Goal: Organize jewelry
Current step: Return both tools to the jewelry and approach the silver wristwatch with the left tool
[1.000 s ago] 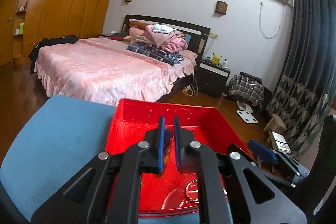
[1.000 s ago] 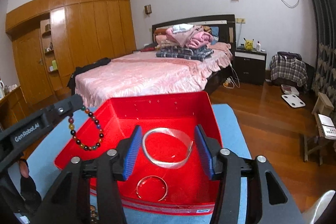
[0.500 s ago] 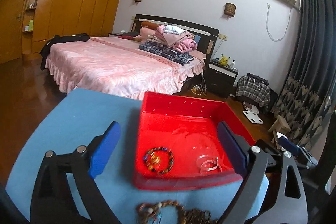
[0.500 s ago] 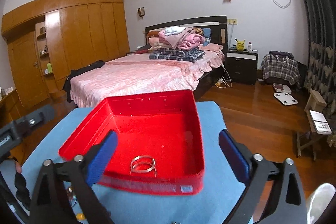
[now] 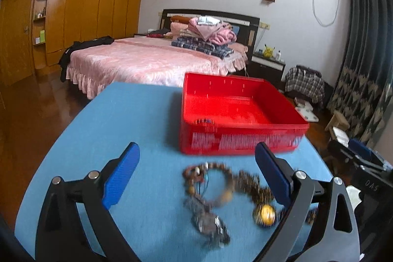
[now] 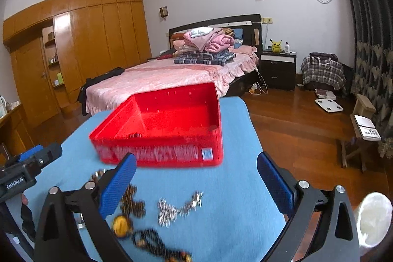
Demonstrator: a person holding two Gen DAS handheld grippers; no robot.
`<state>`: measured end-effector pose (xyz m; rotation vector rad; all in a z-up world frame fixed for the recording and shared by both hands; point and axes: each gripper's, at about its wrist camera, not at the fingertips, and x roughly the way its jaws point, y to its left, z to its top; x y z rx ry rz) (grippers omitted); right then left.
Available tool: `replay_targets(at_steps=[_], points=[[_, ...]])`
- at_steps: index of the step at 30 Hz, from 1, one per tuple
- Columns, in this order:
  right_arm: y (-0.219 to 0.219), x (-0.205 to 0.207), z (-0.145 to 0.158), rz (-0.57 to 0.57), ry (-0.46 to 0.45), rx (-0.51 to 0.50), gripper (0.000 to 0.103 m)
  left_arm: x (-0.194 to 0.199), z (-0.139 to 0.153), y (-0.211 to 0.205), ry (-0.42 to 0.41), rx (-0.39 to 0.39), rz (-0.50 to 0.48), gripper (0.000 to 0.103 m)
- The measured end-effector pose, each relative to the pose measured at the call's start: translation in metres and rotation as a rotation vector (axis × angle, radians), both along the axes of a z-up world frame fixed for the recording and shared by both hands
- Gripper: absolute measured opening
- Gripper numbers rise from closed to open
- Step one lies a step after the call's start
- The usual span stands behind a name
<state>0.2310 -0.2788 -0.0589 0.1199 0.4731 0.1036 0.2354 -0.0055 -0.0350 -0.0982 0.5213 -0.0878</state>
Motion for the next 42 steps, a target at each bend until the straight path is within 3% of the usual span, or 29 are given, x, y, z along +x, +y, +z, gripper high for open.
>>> replay_targets(at_steps=[8,16,20,25,27,32,42], points=[[0.0,-0.028,-0.021,0.01,0.039,-0.017,0.097,-0.024,-0.042,-0.013,0.113,0.003,-0.025,0.092],[0.003,-0.046,-0.047,0.038,0.09,-0.028,0.097,-0.037,-0.064,-0.028,0.152,0.044,-0.025,0.091],[0.004,-0.051,-0.054,0.048,0.099,-0.033,0.097,-0.037,-0.072,-0.029,0.176,0.039,-0.03,0.075],[0.005,-0.053,-0.056,0.055,0.097,-0.042,0.097,-0.035,-0.075,-0.029,0.193,0.024,-0.038,0.062],[0.006,-0.054,-0.056,0.058,0.096,-0.043,0.097,-0.034,-0.077,-0.029,0.202,0.015,-0.047,0.045],[0.007,-0.052,-0.059,0.069,0.107,-0.044,0.097,-0.035,-0.078,-0.031,0.194,0.017,-0.065,0.024],[0.011,-0.052,-0.06,0.123,0.132,-0.021,0.096,-0.046,-0.072,-0.018,0.167,-0.011,-0.084,0.019]])
